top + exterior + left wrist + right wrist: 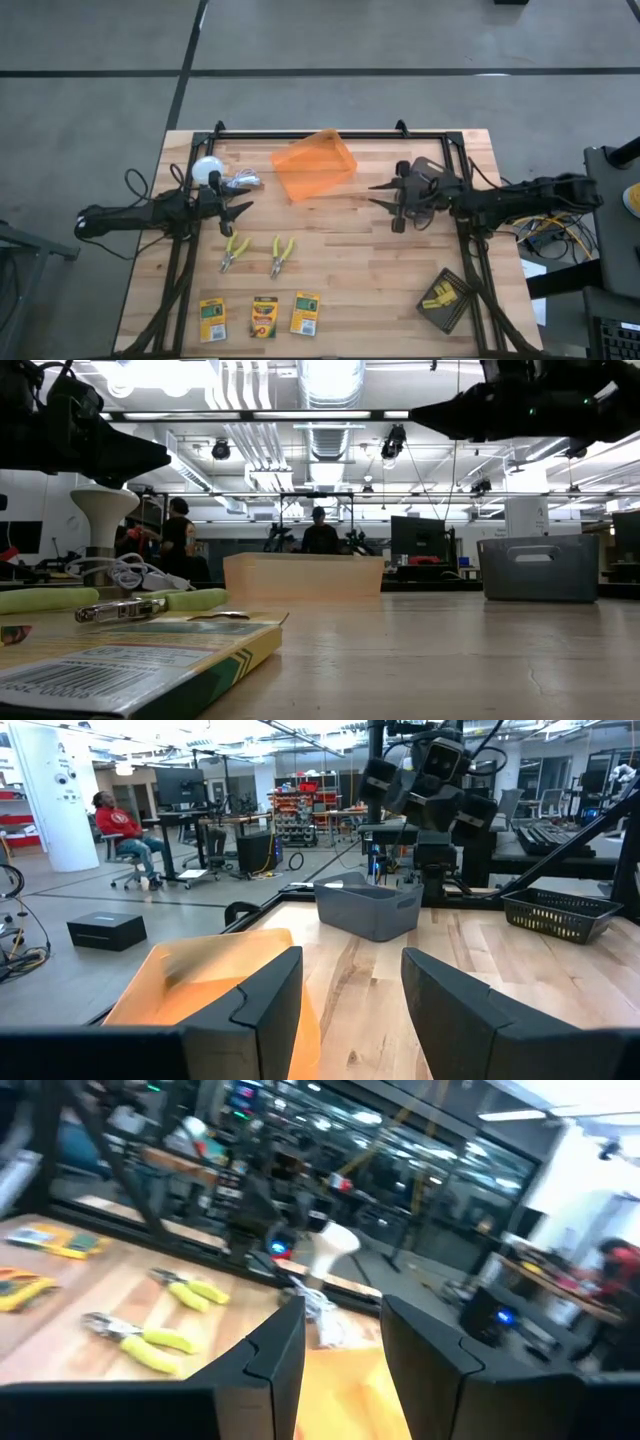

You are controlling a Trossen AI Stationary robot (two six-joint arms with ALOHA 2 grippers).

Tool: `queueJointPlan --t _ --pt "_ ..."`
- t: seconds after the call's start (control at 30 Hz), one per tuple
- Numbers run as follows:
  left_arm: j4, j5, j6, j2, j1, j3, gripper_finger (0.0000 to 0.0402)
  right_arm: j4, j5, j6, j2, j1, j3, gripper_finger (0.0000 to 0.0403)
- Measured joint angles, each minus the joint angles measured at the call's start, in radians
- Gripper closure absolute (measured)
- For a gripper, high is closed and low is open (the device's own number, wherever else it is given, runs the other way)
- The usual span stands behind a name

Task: Pick & Place School Supplies
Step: Put the yellow hole puncher into the orange bin

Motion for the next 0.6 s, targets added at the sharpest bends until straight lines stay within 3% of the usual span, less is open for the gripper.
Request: queueJointPlan --t 0.1,0.37,0.6 --pt "0.000 0.000 0.000 0.000 0.000 0.000 0.0223 -0.001 -0.083 0.005 0.000 -0.062 0.000 0.0282" --pt "0.000 0.000 0.000 0.000 0.000 0.000 0.0223 -0.042 -0.090 0.017 0.000 -0.154 0.000 0.0283" --pt "0.000 0.000 0.000 0.000 0.000 0.000 0.0223 -0.036 -0.077 -0.090 0.000 -0.184 0.000 0.0282"
